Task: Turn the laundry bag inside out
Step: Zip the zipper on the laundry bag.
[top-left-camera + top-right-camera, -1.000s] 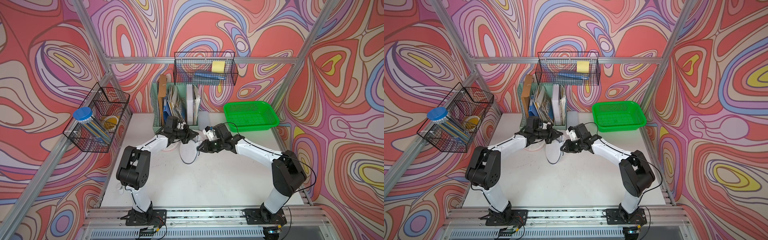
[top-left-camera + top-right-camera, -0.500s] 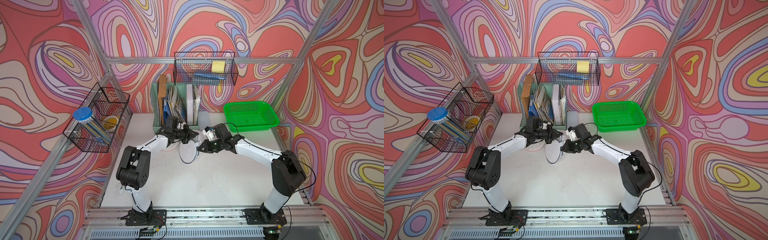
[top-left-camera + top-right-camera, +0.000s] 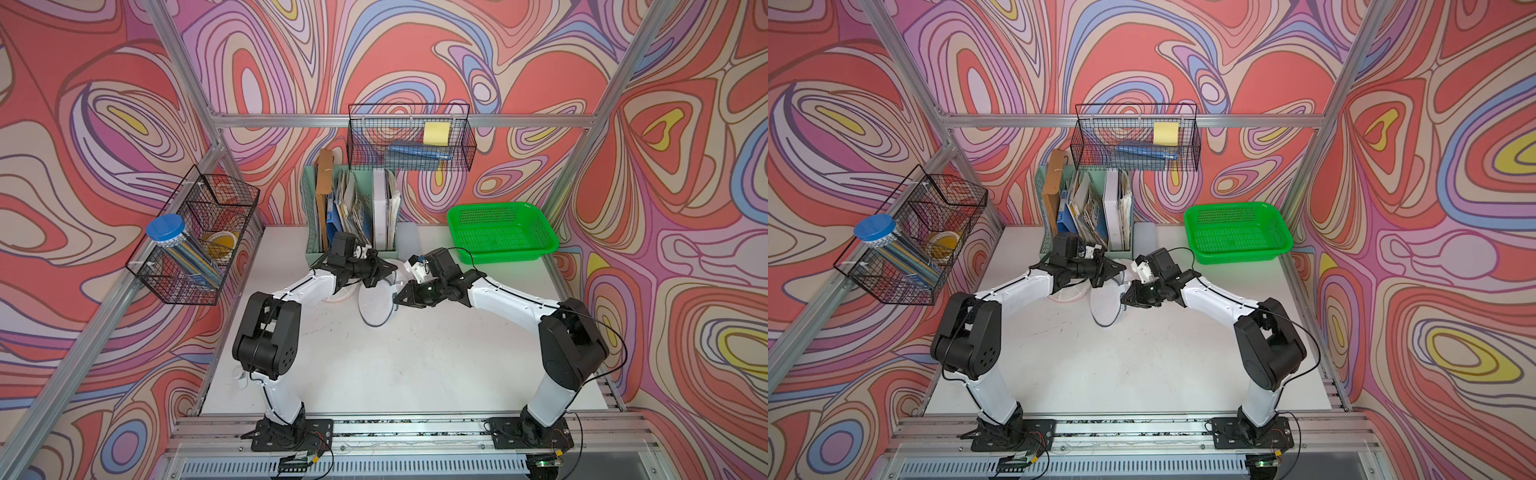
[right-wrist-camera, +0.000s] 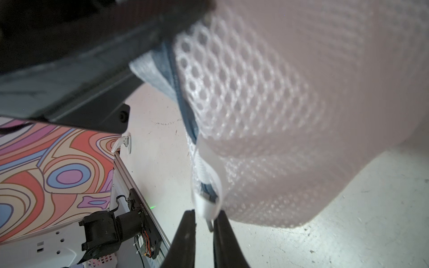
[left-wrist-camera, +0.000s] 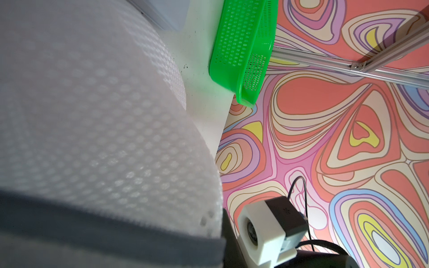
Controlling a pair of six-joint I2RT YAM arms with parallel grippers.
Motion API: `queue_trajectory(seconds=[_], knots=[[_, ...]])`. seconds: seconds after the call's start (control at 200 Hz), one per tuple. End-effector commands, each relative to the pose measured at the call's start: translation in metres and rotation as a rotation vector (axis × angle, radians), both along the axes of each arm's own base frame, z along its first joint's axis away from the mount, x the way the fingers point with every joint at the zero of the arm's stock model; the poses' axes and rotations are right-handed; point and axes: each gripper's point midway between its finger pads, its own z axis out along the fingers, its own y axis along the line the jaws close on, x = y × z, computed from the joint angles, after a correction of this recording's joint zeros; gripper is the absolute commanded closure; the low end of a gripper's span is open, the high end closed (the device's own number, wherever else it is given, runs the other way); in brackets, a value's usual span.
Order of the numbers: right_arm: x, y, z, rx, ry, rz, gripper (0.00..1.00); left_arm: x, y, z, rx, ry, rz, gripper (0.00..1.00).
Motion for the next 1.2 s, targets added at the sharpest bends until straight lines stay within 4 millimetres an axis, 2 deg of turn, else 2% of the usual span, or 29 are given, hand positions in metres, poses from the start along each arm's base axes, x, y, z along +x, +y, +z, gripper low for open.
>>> queue_trajectory(seconds=[0.0, 0.085, 0.135, 0.19, 0.36, 0.42, 0.435, 0.465, 0.821, 0.951, 1.066, 1.191], knots=[[0.004, 0.004, -0.008, -0.033, -0.012, 0.012, 0.84, 0.000, 0.002, 0.004, -0.004, -0.010, 0.008, 1.00], [0.007, 0.002, -0.007, -0.047, -0.031, 0.008, 0.86, 0.001, 0.001, 0.004, -0.006, -0.008, 0.007, 1.00], [0.008, 0.002, -0.007, -0.052, -0.041, 0.012, 0.95, 0.001, 0.002, 0.004, -0.006, -0.007, 0.009, 1.00], [0.010, 0.000, -0.007, -0.069, -0.055, 0.012, 1.00, 0.001, 0.002, 0.004, -0.007, -0.001, 0.009, 1.00], [0.012, -0.006, -0.001, -0.147, -0.154, 0.059, 1.00, 0.000, 0.004, -0.004, 0.022, 0.064, 0.007, 1.00], [0.009, -0.006, -0.005, -0.189, -0.201, 0.098, 1.00, 0.000, 0.005, -0.009, 0.036, 0.103, -0.003, 1.00], [0.008, -0.007, 0.005, -0.189, -0.238, 0.105, 1.00, 0.000, 0.005, -0.009, 0.039, 0.109, -0.007, 1.00], [0.005, -0.006, 0.008, -0.212, -0.284, 0.130, 1.00, 0.001, 0.004, -0.009, 0.046, 0.118, -0.017, 1.00], [-0.011, -0.003, 0.015, -0.507, -0.781, 0.392, 1.00, -0.001, 0.010, -0.012, 0.153, 0.236, -0.081, 1.00], [-0.016, -0.002, 0.017, -0.559, -0.884, 0.467, 1.00, 0.002, 0.013, -0.014, 0.154, 0.258, -0.077, 1.00], [-0.028, 0.002, 0.015, -0.558, -0.924, 0.525, 1.00, 0.007, 0.014, -0.015, 0.155, 0.277, -0.065, 1.00], [-0.048, 0.016, 0.012, -0.524, -0.935, 0.581, 1.00, 0.018, 0.019, -0.020, 0.133, 0.315, -0.019, 1.00]])
